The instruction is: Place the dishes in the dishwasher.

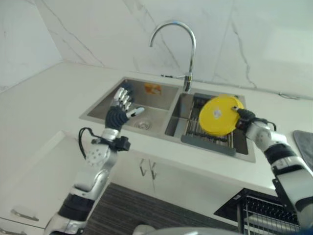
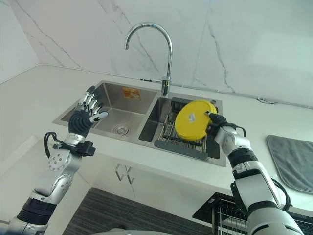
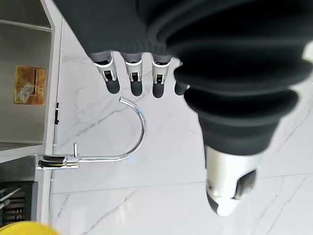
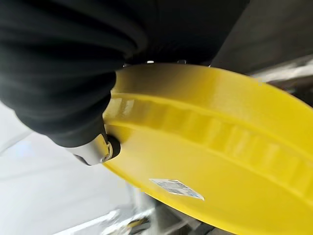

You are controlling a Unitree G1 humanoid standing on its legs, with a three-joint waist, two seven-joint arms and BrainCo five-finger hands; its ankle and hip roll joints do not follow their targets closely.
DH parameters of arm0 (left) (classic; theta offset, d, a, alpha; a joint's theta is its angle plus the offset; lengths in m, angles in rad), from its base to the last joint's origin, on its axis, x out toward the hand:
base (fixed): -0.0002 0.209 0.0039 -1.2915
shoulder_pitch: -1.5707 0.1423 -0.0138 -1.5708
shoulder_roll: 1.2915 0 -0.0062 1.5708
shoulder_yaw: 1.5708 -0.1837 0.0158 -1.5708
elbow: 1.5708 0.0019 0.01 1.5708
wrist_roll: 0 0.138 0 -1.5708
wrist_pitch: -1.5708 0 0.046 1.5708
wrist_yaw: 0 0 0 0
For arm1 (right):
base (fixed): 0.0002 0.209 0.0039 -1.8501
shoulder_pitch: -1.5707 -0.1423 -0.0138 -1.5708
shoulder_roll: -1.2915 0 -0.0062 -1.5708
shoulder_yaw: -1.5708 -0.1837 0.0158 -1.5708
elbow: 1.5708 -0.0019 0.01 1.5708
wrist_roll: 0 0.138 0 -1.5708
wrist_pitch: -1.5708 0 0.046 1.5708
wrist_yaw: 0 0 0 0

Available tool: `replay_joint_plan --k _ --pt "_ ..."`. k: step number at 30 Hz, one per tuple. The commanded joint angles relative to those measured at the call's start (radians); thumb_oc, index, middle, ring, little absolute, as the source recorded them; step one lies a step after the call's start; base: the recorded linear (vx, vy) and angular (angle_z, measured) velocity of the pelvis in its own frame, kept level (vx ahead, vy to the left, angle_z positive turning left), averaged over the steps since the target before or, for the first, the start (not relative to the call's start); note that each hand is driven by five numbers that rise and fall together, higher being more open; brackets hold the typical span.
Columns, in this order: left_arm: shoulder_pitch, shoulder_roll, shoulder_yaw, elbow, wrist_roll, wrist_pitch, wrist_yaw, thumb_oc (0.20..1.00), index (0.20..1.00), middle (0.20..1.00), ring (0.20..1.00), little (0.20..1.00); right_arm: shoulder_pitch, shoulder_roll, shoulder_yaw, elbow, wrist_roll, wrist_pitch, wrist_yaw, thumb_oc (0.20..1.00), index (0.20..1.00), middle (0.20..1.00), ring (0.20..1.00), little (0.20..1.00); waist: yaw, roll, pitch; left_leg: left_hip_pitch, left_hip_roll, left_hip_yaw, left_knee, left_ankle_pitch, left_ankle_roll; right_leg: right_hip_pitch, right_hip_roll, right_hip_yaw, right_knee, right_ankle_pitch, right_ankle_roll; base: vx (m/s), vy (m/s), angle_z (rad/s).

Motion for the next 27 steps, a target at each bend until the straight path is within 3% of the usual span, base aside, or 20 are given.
replay_joint_plan --k 1,6,8,9,12,15,19,22,27 --pt "-0.060 0.033 -0.029 -0.012 -0.017 -0.069 -0.016 1.000 1.000 1.000 1.000 1.000 -0.069 -0.025 -0.079 -0.068 0.131 -0.156 -0.024 0.200 0.200 0.200 0.200 0.200 0.010 -0.047 -0.007 0.042 -0.070 0.065 -0.001 -0.082 0.062 0.029 0.004 0.039 0.009 -0.089 -0.029 0.00 0.000 0.00" --pt "-0.014 0.025 -0.008 -0.032 -0.011 -0.086 -0.027 1.000 1.000 1.000 1.000 1.000 0.038 0.013 -0.180 -0.278 0.278 -0.221 -0.063 0.200 0.200 0.200 0.200 0.200 -0.010 -0.045 -0.004 0.042 -0.067 0.071 -0.001 -0.084 0.066 0.022 0.009 0.053 0.009 -0.090 -0.031 0.00 0.000 0.00" --pt "0.008 0.022 0.007 -0.040 -0.011 -0.102 -0.024 1.000 1.000 1.000 1.000 1.000 0.106 0.039 -0.224 -0.405 0.339 -0.263 -0.060 0.200 0.200 0.200 0.200 0.200 -0.025 -0.043 -0.001 0.043 -0.064 0.079 -0.001 -0.086 0.068 0.018 0.011 0.061 0.009 -0.090 -0.031 0.02 0.040 -0.06" --pt "0.030 0.012 0.031 -0.050 -0.009 -0.121 -0.023 1.000 1.000 1.000 1.000 1.000 0.195 0.078 -0.278 -0.566 0.353 -0.303 -0.075 0.200 0.200 0.200 0.200 0.200 -0.045 -0.043 0.004 0.044 -0.063 0.087 -0.001 -0.090 0.071 0.013 0.011 0.072 0.009 -0.089 -0.029 0.02 0.060 -0.08" --pt "0.059 0.001 0.054 -0.073 -0.014 -0.137 -0.045 1.000 1.000 1.000 1.000 1.000 0.302 0.110 -0.324 -0.719 0.328 -0.301 -0.077 0.200 0.200 0.200 0.200 0.200 -0.067 -0.047 0.005 0.045 -0.065 0.098 -0.001 -0.094 0.075 0.006 0.007 0.082 0.009 -0.085 -0.021 0.02 0.068 -0.08" --pt "0.096 -0.021 0.083 -0.111 0.011 -0.136 -0.071 1.000 1.000 1.000 1.000 1.000 0.456 0.150 -0.373 -0.876 0.318 -0.291 -0.018 0.200 0.200 0.200 0.200 0.200 -0.100 -0.052 0.006 0.048 -0.069 0.123 -0.001 -0.099 0.080 -0.006 -0.002 0.095 0.009 -0.075 -0.009 0.03 0.114 -0.14" --pt "0.106 -0.028 0.120 -0.118 0.022 -0.137 -0.089 1.000 1.000 1.000 1.000 1.000 0.547 0.176 -0.418 -0.976 0.313 -0.255 0.031 0.200 0.200 0.200 0.200 0.200 -0.129 -0.058 0.012 0.054 -0.084 0.147 -0.001 -0.108 0.089 -0.014 -0.021 0.101 0.009 -0.059 0.011 0.02 0.138 -0.17" --pt "0.101 -0.024 0.148 -0.130 0.026 -0.130 -0.094 1.000 1.000 1.000 1.000 1.000 0.587 0.180 -0.446 -1.031 0.325 -0.264 0.038 0.200 0.200 0.200 0.200 0.200 -0.149 -0.062 0.019 0.056 -0.099 0.160 -0.001 -0.114 0.097 -0.022 -0.041 0.104 0.009 -0.042 0.029 0.03 0.178 -0.07" --pt "0.105 -0.017 0.206 -0.138 -0.015 -0.128 -0.140 1.000 1.000 1.000 1.000 1.000 0.709 0.248 -0.502 -1.136 0.350 -0.288 0.072 0.200 0.200 0.200 0.200 0.200 -0.193 -0.082 0.048 0.055 -0.146 0.164 -0.001 -0.135 0.130 -0.052 -0.097 0.123 0.014 0.046 0.070 0.04 0.201 -0.07"
